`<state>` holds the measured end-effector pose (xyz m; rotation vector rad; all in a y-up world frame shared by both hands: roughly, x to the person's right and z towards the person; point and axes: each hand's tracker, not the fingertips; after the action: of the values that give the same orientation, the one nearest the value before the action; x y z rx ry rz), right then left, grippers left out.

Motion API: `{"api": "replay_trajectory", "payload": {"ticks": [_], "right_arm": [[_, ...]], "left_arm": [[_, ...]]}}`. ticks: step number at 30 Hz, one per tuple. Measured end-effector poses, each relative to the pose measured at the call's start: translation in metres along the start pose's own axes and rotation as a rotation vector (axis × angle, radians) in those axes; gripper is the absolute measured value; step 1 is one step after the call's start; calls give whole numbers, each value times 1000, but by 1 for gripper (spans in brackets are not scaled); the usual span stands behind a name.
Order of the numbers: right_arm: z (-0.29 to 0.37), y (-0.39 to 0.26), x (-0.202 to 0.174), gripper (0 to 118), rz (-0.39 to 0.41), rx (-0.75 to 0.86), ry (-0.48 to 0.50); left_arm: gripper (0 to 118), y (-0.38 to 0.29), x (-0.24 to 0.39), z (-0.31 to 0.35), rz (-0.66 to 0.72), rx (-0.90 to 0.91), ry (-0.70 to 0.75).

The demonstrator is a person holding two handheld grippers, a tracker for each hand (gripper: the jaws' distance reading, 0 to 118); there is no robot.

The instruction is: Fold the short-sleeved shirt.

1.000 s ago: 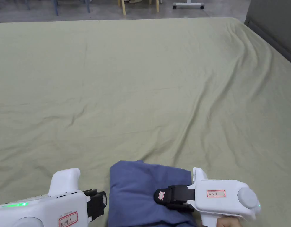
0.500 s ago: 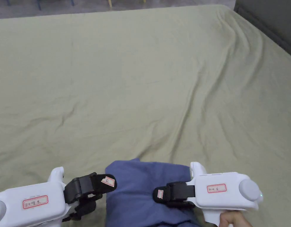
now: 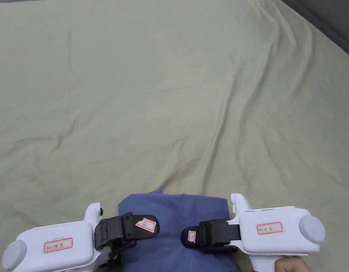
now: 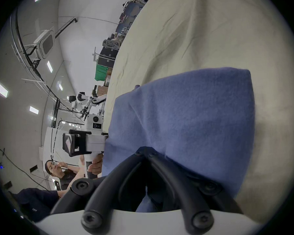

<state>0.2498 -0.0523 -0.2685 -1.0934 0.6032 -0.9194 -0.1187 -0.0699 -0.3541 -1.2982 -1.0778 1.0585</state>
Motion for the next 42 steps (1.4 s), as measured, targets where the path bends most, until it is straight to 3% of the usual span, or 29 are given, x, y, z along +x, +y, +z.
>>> {"api": "replay_trajectory", "payload": {"ticks": [2, 5, 10, 11, 12, 13, 14, 15, 16, 18, 22, 26, 29, 33, 38, 42], "right_arm": [[3, 0, 3, 3, -19, 3, 6], [4, 1, 2, 3, -20, 5, 0], [5, 6, -5, 3, 6, -5, -36], [6, 6, -7, 3, 13, -2, -47], [8, 6, -9, 3, 19, -1, -58], [9, 7, -11, 3, 27, 2, -72], [9, 7, -13, 3, 39, 8, -106], [9, 7, -16, 3, 45, 9, -107], [9, 7, -19, 3, 55, 11, -122], [8, 6, -27, 3, 99, 6, -187], [5, 6, -44, 3, 136, -2, -248], [-7, 4, -75, 3, 172, -3, -408], [-27, 3, -103, 3, 261, -20, -515], [-53, -2, -134, 3, 286, -41, -548], [-102, -16, -183, 3, 429, -54, -743], [-148, -29, -222, 3, 478, -70, -713]], "left_arm": [[118, 6, -10, -9, 59, 15, -53], [118, 7, -6, -22, 35, 18, -38], [118, -5, 14, -19, -54, 42, 163], [111, -5, 16, -15, -54, 36, 230], [93, -4, 17, -8, -52, 36, 338], [54, -5, 13, -4, -29, 26, 412], [29, -7, 5, -1, 46, 27, 288], [29, -9, 3, 1, 134, 54, 215], [29, -10, 5, 0, 129, 60, 266], [29, -9, 15, -5, -20, 51, 320], [29, -6, 24, -3, -12, 28, 338], [29, -8, 30, 4, -37, 24, 349], [29, -10, 32, 15, -37, 32, 346], [29, -13, 39, 52, -67, 71, 356], [29, -24, 38, 124, -61, 168, 415], [29, -42, 34, 194, -23, 269, 466]]}}
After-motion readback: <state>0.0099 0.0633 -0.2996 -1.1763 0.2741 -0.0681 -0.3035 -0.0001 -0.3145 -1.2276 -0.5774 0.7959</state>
